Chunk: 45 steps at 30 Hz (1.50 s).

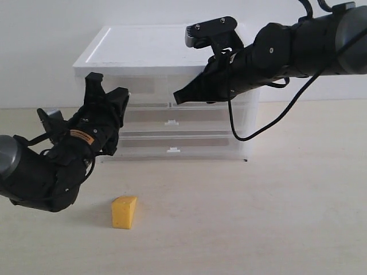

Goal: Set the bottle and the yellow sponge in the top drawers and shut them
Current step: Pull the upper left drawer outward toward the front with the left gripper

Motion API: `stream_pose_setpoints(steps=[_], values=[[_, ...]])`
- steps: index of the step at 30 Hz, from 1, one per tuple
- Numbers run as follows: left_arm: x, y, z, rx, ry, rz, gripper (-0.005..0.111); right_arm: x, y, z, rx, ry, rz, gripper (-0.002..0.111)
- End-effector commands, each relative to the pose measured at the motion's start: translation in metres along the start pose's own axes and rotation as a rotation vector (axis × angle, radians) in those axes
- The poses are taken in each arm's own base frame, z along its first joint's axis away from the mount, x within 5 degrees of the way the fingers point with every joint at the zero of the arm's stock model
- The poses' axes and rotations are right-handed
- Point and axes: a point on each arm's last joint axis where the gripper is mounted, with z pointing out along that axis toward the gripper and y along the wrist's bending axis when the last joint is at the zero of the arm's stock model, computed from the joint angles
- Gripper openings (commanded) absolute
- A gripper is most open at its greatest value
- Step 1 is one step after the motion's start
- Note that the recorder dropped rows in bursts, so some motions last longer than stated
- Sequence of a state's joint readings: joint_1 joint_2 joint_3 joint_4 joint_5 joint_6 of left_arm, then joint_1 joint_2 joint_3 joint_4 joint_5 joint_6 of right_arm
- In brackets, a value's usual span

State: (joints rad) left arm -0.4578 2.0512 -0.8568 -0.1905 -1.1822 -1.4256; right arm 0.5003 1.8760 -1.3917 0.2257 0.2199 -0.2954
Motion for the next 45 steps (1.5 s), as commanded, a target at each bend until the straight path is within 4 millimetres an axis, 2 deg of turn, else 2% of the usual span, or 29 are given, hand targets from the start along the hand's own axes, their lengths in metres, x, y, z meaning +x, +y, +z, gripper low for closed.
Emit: stream_pose_setpoints(steps=[1, 3, 9, 33, 41, 45], values=[[-0.016, -0.019, -0.010, 0.050, -0.091, 0.005, 0.004, -0.003, -0.002, 0.000, 0.008, -0.018, -0.009, 0.000], [-0.014, -0.024, -0.013, 0.059, -0.066, 0.009, 0.004, -0.003, -0.002, 0.000, 0.009, -0.023, -0.009, 0.000], [-0.014, -0.021, -0.021, 0.038, -0.059, 0.012, 0.004, -0.004, -0.002, 0.000, 0.009, -0.024, -0.001, 0.000], [-0.008, -0.022, -0.021, 0.049, 0.011, 0.032, 0.004, -0.013, -0.004, -0.001, 0.034, -0.132, 0.046, 0.000], [-0.005, -0.022, -0.021, 0.051, 0.042, 0.035, 0.004, -0.010, -0.005, 0.018, 0.025, -0.101, 0.059, 0.000], [-0.005, -0.021, -0.022, 0.047, 0.043, 0.035, 0.004, -0.011, -0.006, 0.020, 0.037, -0.132, 0.063, 0.000]])
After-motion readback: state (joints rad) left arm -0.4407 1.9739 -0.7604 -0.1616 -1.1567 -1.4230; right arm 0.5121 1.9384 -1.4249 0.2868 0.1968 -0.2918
